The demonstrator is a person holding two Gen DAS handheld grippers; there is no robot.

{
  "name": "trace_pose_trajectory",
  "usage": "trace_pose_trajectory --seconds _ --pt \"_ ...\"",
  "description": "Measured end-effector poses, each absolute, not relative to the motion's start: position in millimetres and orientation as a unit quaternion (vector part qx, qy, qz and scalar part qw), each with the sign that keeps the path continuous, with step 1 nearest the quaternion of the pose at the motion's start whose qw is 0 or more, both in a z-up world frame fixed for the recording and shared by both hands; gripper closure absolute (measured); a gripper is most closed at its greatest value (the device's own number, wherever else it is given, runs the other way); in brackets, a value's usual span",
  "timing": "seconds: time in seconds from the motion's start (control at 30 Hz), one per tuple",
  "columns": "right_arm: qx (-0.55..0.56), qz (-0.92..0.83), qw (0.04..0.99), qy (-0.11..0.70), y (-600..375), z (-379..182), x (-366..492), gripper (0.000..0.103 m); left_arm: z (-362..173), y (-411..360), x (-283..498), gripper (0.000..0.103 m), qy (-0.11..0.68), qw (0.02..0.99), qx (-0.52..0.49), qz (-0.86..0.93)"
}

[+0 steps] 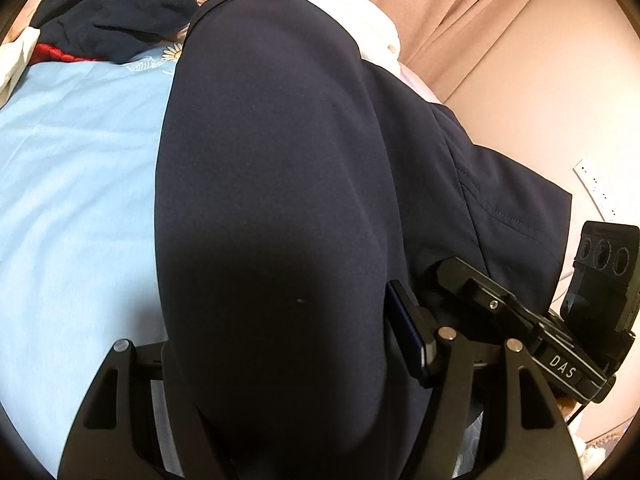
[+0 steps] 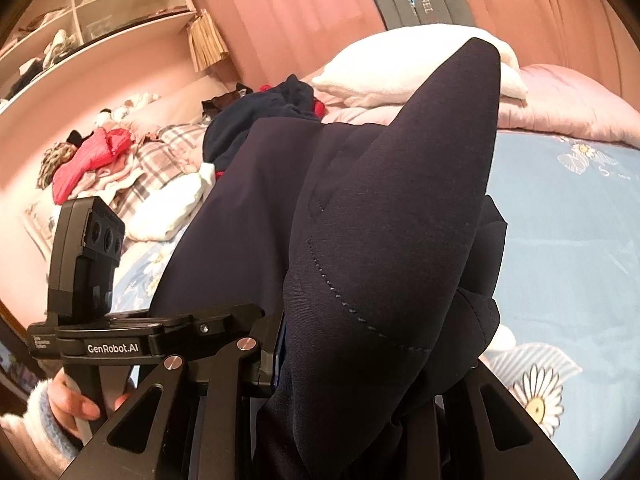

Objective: Fold large clothes
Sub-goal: 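Carry the lifted navy bundle with both grippers across the bedspread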

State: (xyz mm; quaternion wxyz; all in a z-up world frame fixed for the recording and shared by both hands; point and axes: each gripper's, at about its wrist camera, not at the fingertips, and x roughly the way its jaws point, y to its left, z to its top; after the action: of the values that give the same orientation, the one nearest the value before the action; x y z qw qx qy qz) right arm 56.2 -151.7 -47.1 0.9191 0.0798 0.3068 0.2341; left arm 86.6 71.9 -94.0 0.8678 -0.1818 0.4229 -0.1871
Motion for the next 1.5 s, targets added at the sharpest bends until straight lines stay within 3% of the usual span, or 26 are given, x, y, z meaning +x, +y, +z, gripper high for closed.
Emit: trace_pose_trajectory --seconds 0.6,0.83,1.07,1.3,1.5 --pt "0.088 0.201 0.916 0.336 -152 -71 103 0.073 -110 36 91 0.034 0.455 0.859 -0.159 -0.172" --pt "0.115 0.192 0.909 0.352 -161 -77 108 0.072 -114 36 85 0.029 0.463 0.858 -0.151 -0.162" --pt "0.178 0.179 0.891 0.377 -180 -89 121 0.068 -121 40 99 0.026 0.468 0.856 -0.155 -0.157" --pt "0.231 0.171 0.873 0.394 -194 -102 127 0.053 -125 45 115 0.024 0.469 0.856 -0.150 -0.155" --pt "0.277 0.174 0.853 0.405 -204 -112 129 0.049 -127 46 116 0.023 0.467 0.859 -0.145 -0.152"
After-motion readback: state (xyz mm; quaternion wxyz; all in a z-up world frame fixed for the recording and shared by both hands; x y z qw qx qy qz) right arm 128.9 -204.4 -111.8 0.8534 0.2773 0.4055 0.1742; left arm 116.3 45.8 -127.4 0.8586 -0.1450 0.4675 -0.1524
